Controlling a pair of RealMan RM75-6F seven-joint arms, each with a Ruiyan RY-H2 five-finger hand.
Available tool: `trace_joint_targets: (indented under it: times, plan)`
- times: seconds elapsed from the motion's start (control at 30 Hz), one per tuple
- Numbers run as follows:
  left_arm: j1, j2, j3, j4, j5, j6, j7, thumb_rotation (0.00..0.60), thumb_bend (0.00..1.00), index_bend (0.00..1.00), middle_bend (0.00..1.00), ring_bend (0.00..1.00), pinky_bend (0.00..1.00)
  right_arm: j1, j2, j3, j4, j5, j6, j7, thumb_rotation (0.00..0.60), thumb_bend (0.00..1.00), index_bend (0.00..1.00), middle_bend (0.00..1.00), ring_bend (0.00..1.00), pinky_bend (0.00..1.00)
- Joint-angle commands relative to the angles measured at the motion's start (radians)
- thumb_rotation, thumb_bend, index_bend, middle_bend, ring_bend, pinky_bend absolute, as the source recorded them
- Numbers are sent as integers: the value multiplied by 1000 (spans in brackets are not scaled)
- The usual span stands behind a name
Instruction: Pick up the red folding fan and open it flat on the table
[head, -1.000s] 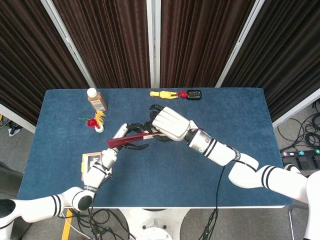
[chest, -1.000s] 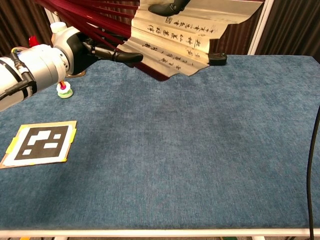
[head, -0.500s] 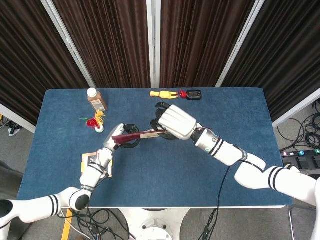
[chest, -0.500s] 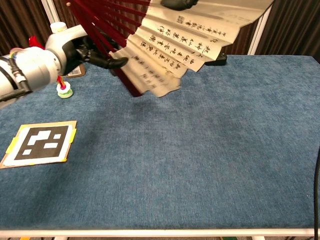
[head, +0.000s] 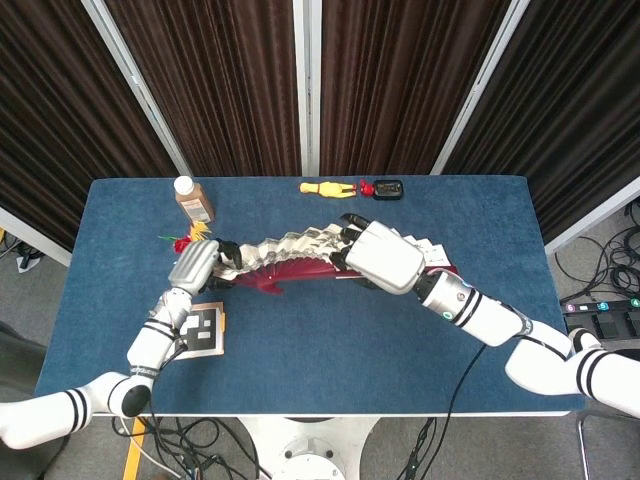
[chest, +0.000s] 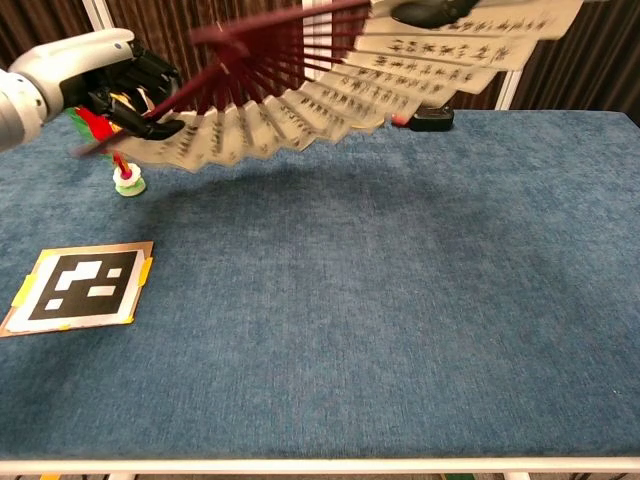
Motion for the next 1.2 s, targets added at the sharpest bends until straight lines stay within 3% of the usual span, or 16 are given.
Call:
trace_joint_targets:
  times: [0.03, 0.27, 0.53, 0.97, 1.13, 1.2]
  plan:
    - [4, 18, 17, -10, -9, 41, 111, 600, 493, 654, 619, 483, 491, -18, 30, -13, -32, -19, 0, -64, 600, 1000, 938, 746, 401, 215]
    - [8, 10, 31, -31, -21, 125, 323, 600, 494, 638, 607, 483, 492, -62, 53, -23, -79, -19, -1, -253, 600, 1000, 938, 746, 410, 214]
    - [20, -20, 33, -87, -47, 188, 444, 600, 488, 582, 597, 484, 491, -127, 22, -40, -102, -14, 34, -386, 600, 1000, 938, 746, 409, 173]
    - [12, -114, 64, -89, -63, 217, 605, 600, 462, 476, 530, 481, 468, -251, -102, -108, 49, -94, 163, -439, 600, 1000, 910, 745, 387, 94]
    - [2, -142, 63, -72, -88, 199, 645, 600, 369, 366, 456, 441, 435, -284, -154, -113, 115, -93, 195, -425, 600, 986, 847, 713, 361, 65]
    - [-1, -146, 62, -76, -98, 193, 656, 600, 247, 244, 347, 319, 371, -296, -167, -115, 131, -91, 206, -422, 600, 970, 822, 697, 348, 54]
